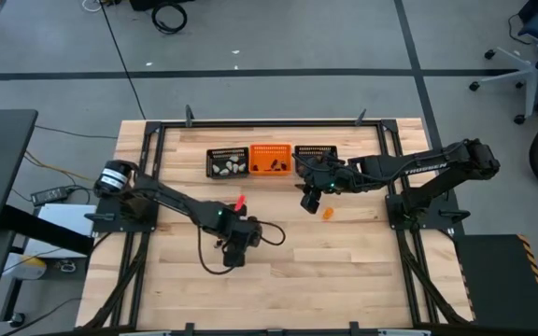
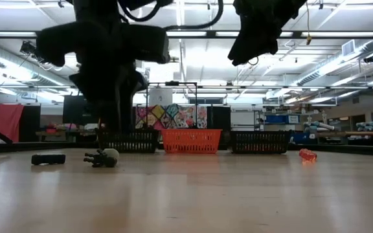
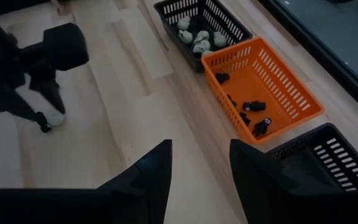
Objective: Sort Halloween decoration
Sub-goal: Put the white skull toy into the left black bin
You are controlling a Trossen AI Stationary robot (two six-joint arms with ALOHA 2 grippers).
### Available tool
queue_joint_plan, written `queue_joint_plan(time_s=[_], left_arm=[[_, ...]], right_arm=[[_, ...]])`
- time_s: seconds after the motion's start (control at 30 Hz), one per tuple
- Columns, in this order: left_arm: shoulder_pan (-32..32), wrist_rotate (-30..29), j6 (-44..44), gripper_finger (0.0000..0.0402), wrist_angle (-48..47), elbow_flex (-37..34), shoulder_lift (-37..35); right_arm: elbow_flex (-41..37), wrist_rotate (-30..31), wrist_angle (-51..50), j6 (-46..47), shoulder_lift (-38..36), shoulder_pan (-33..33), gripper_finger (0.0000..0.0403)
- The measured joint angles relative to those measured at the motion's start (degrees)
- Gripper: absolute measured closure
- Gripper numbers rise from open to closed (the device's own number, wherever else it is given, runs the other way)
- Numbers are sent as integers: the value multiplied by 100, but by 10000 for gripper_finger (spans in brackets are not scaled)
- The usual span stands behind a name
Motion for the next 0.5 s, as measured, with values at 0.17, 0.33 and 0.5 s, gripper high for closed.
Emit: queue_joint_plan(time_s=[0.17, 0.33, 0.5], left_arm=[[2, -1, 14, 251, 29, -183, 50], [2, 8, 23, 251, 160, -457, 50], [2, 8, 37, 251, 391, -583, 50]], right_arm=[[2, -89, -23, 5, 0, 39, 238], [4, -85, -38, 8, 0, 81, 238], [4, -77, -59, 5, 0, 81, 238]])
